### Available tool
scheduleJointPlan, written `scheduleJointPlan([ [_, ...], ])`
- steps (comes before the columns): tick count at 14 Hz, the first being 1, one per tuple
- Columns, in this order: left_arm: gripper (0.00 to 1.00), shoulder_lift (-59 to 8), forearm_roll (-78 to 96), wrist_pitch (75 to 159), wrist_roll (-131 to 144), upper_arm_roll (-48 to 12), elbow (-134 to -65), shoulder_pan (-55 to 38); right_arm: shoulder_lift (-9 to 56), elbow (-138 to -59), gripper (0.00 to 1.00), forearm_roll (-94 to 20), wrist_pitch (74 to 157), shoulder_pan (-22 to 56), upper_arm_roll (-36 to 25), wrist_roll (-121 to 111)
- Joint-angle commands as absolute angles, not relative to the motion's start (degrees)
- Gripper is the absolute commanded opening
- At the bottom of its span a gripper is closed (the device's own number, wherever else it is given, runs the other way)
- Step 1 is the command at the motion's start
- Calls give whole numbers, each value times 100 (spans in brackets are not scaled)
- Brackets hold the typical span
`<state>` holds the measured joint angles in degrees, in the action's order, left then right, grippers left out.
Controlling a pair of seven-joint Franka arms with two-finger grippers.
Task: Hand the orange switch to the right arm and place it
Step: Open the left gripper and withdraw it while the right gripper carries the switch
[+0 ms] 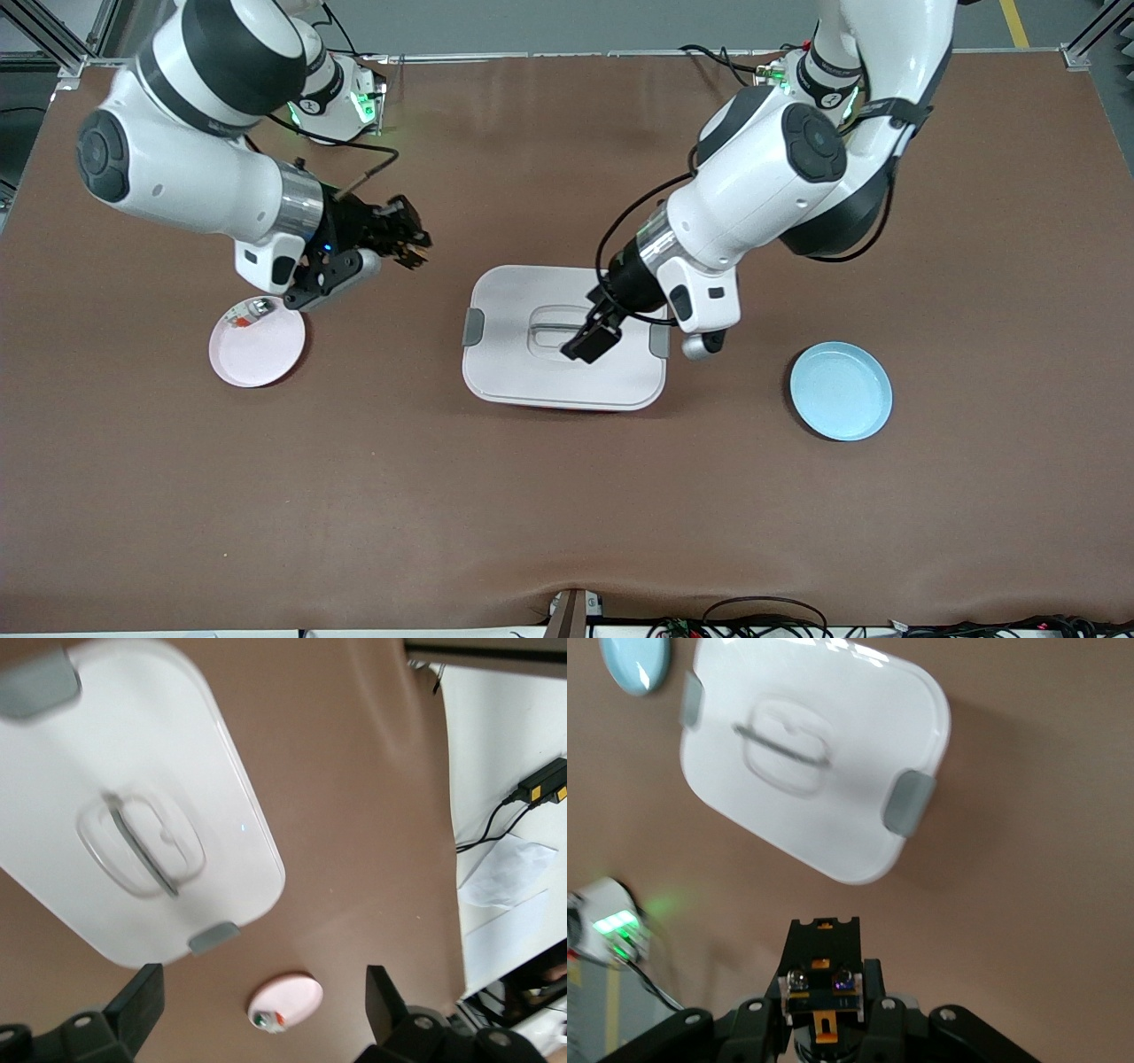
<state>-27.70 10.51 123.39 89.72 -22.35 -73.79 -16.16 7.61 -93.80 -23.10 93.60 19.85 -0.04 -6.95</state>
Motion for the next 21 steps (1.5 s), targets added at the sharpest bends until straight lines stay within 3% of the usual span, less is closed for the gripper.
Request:
scheduleJointPlan([
  [1,100,-2418,765,11674,8055,-2188,-7488,-1285,599,-9106,0,-1269,8729,1934,53,-1622],
  [4,100,-2320,196,10796,6999,-2188,-7497,-950,317,-9193,0,-468,8420,1697,44,-3394],
  [8,100,-2241,-753,9986,6058,-2093,-7515,-835,-51,-9683,0,605,8673,1390,53,-5148],
  [13,100,-2092,-1020,9581,5083,-2057,-7532,-379,-712,-11423,0,905,10490,652,53,-6922],
  [18,100,-1881,-1020,9229,3931,-2057,-7523,131,-651,-12847,0,1362,12441,-148,53,-7795],
  [21,100,-1706,-1011,8931,3280,-2065,-7524,395,-292,-13218,0,1388,13051,-272,44,-7805],
])
